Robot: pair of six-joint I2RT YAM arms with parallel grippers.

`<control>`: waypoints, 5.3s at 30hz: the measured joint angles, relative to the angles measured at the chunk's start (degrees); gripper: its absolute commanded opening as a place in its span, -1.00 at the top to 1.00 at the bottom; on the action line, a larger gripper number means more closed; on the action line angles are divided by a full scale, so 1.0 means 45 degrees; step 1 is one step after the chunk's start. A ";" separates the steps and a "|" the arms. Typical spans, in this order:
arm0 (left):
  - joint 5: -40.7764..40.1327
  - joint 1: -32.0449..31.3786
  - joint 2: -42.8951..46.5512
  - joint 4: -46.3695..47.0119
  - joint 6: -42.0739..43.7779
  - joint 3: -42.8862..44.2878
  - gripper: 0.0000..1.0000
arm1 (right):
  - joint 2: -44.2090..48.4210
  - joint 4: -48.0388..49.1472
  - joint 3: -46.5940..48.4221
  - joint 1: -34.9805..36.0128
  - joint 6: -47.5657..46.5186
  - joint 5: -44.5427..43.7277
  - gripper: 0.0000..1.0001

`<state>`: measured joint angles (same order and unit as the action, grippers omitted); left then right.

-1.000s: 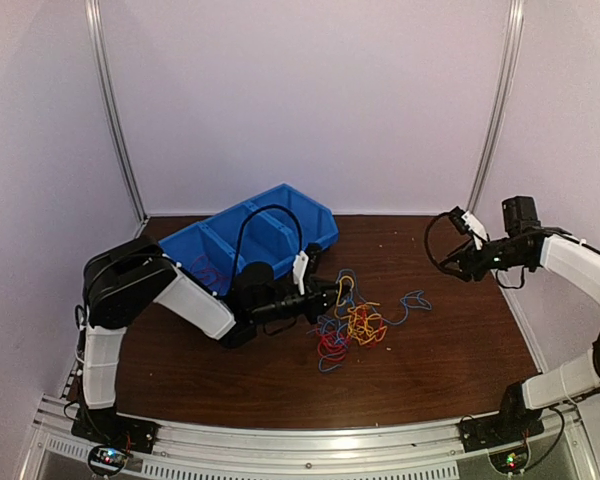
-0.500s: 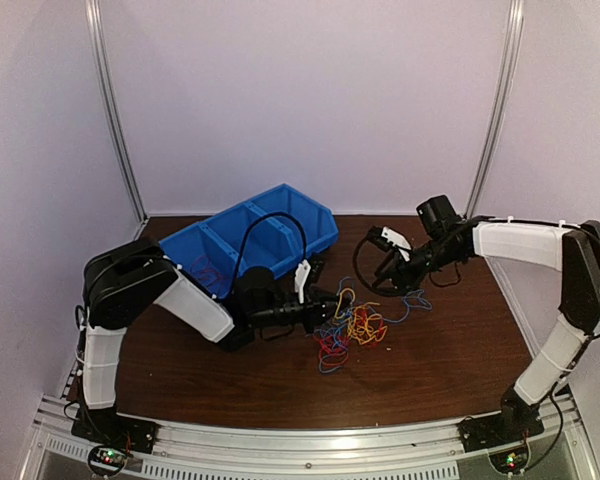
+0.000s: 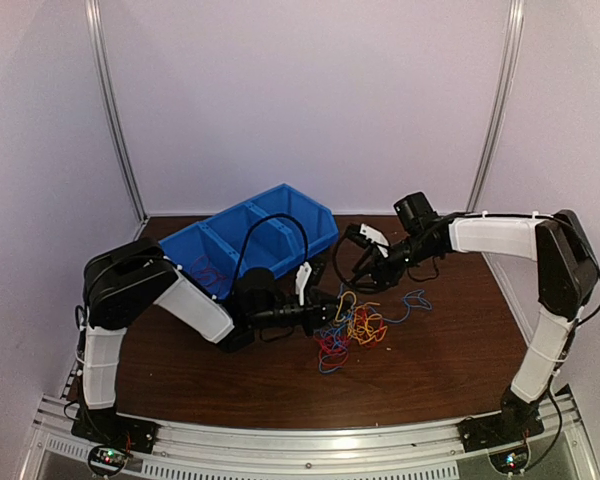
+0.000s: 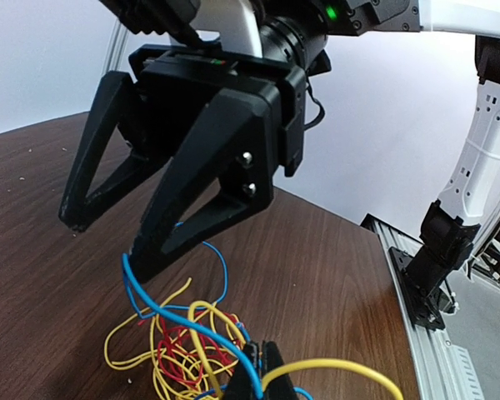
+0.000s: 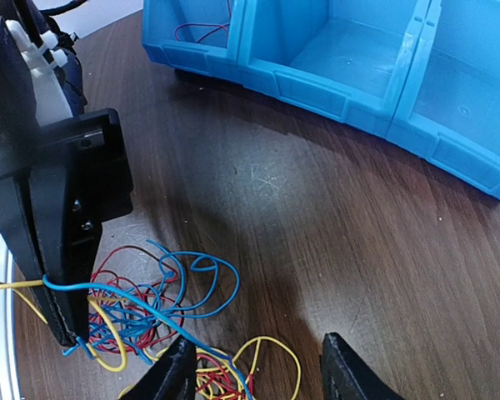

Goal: Untangle the cables

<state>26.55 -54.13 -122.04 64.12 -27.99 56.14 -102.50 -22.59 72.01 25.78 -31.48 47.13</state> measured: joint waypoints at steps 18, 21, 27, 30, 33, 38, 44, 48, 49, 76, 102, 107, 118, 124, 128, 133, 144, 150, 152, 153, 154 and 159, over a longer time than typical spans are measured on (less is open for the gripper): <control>-0.0534 0.0005 -0.0044 -0.0452 -0.0005 0.0010 0.89 | 0.0627 -0.0087 0.1132 -0.0136 0.0928 0.0617 1.00; -0.0699 0.0010 -0.0423 -0.0355 -0.0058 0.0141 0.87 | 0.1972 -0.0165 0.2191 -0.0563 0.1477 0.0665 1.00; -0.0763 -0.0019 -0.2215 -0.0529 -0.0209 0.0617 0.74 | 0.3653 -0.0039 0.6135 -0.0855 0.2307 0.0714 1.00; -0.0763 -0.0019 -0.2409 -0.0393 -0.0301 0.0797 0.66 | 0.3886 0.0005 0.7820 -0.0831 0.2701 0.0874 1.00; -0.0763 -0.0019 -0.2390 -0.0262 -0.0389 0.0865 0.49 | 0.3837 0.0087 0.8592 -0.0821 0.3079 0.1010 1.00; -0.1015 -0.0019 -0.1545 -0.0369 -0.0442 0.0243 0.14 | 0.3079 0.0335 0.8762 -0.0816 0.3701 0.1132 1.00; -0.2016 -0.0019 0.1486 -0.0787 -0.0389 -0.1005 -0.06 | 0.2021 0.0437 0.8743 -0.0816 0.4041 0.0923 1.00; -0.2735 -0.0019 0.3079 -0.1826 -0.0073 -0.1025 -0.06 | 0.1996 0.0831 0.8301 -0.0801 0.4061 0.0729 1.00; -0.2880 -0.0019 0.3390 -0.2157 0.0092 -0.1025 -0.07 | 0.2016 0.0962 0.8136 -0.0777 0.4070 0.0685 1.00; -0.4881 -0.0024 0.4133 -0.2822 0.2030 0.0379 1.00 | 0.2526 0.1933 0.5644 0.0699 0.4799 0.1015 0.98; -0.1933 0.0102 0.2210 -0.3653 0.2006 0.2676 1.00 | 0.3721 0.1642 0.4031 0.0437 0.4503 0.1112 0.70; -0.1899 0.0272 0.2273 -0.4935 0.2244 0.3084 1.00 | 0.4653 0.1967 0.2229 -0.0151 0.4012 0.0738 0.12; -0.2137 0.3186 0.3075 -0.9554 0.3303 0.5552 1.00 | 0.7208 0.2924 -0.4022 -0.3094 0.3837 0.1044 -0.21; -0.2535 0.4056 0.3075 -1.2279 0.4605 0.7344 1.00 | 0.7815 0.3279 -0.5804 -0.3298 0.2647 0.0471 -0.20; -0.2773 0.4473 0.3075 -1.3386 0.5197 0.8072 1.00 | 0.7941 0.3589 -0.5950 -0.3740 0.2268 0.0126 -0.19; -0.2914 0.5319 0.3075 -1.4532 0.5629 0.8145 1.00 | 0.7966 0.3929 -0.6057 -0.3813 0.2021 0.0102 -0.19; -0.2803 0.6547 0.3065 -1.5533 0.6178 0.8150 1.00 | 0.7941 0.3934 -0.6091 -0.3813 0.1603 0.0097 -0.19; -0.2618 0.7368 0.2773 -1.5810 0.6173 0.8150 1.00 | 0.7936 0.3929 -0.6091 -0.3813 0.1409 0.0097 -0.19; -0.2613 0.7538 0.2540 -1.5965 0.6173 0.8150 1.00 | 0.7917 0.3929 -0.6091 -0.3813 0.1375 0.0102 -0.19; -0.2623 0.7597 0.2390 -1.6038 0.6173 0.8160 1.00 | 0.7907 0.3925 -0.6091 -0.3813 0.1365 0.0097 -0.19; -0.2676 0.7626 0.2220 -1.6164 0.6173 0.8204 1.00 | 0.7898 0.3925 -0.6091 -0.3813 0.1360 0.0097 -0.19; -0.3181 0.7621 0.1375 -1.6815 0.6261 0.8495 1.00 | 0.7893 0.3920 -0.6091 -0.3813 0.1336 0.0097 -0.19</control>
<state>12.23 -19.84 -115.85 -11.55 0.19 94.37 -66.98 -4.95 44.60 8.62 -25.47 47.57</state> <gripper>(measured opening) 0.014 0.595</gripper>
